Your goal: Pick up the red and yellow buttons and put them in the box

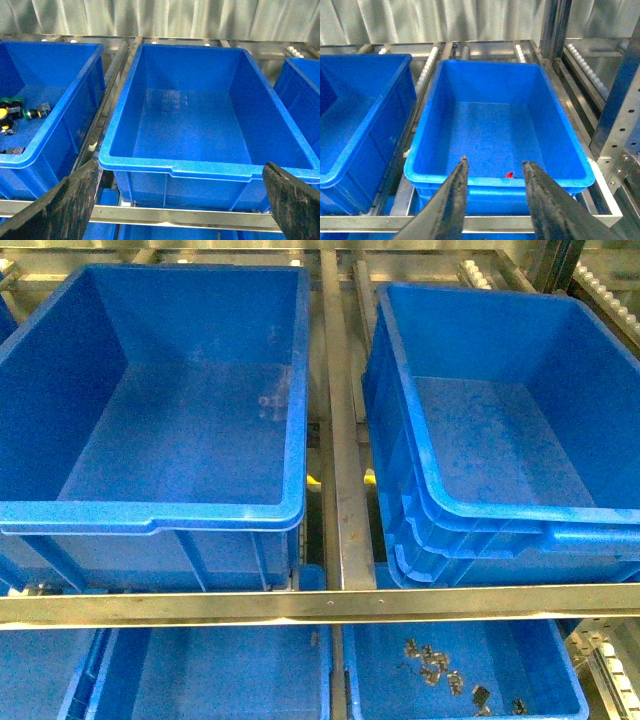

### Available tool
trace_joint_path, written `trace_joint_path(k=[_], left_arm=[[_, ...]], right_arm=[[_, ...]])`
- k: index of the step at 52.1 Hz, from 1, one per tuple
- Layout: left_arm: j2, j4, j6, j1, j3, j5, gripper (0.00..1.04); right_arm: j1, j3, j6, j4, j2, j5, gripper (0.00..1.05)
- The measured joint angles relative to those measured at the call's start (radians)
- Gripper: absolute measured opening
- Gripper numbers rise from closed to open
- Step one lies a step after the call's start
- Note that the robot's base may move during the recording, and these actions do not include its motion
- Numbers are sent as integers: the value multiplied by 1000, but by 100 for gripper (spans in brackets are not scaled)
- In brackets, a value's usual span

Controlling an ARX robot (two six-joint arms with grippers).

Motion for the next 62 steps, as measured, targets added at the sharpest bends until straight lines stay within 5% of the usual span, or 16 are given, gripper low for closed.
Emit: trace_joint_path(k=[7, 17, 20, 23, 41, 54, 62], left_arm=[[0, 0, 0, 0, 0, 0, 97], [0, 0, 1, 0, 0, 0, 97], [0, 0, 1, 0, 0, 2, 97], [0, 0, 1, 0, 0, 0, 97], [0, 0, 1, 0, 0, 0, 97], [0, 0, 1, 0, 0, 0, 97], [0, 0, 1, 0, 0, 1, 97]], right_arm=[[-36, -76, -6, 16, -80, -32, 3], [-134, -77, -9, 0, -110, -142, 3], [-224, -77, -10, -8, -119, -254, 3], [-266, -77, -9, -10, -121, -259, 3], [-275, -77, -10, -10, -122, -270, 3], [-275, -77, -9, -10, -122, -270, 46], [-275, -77, -9, -10, -122, -269, 83]])
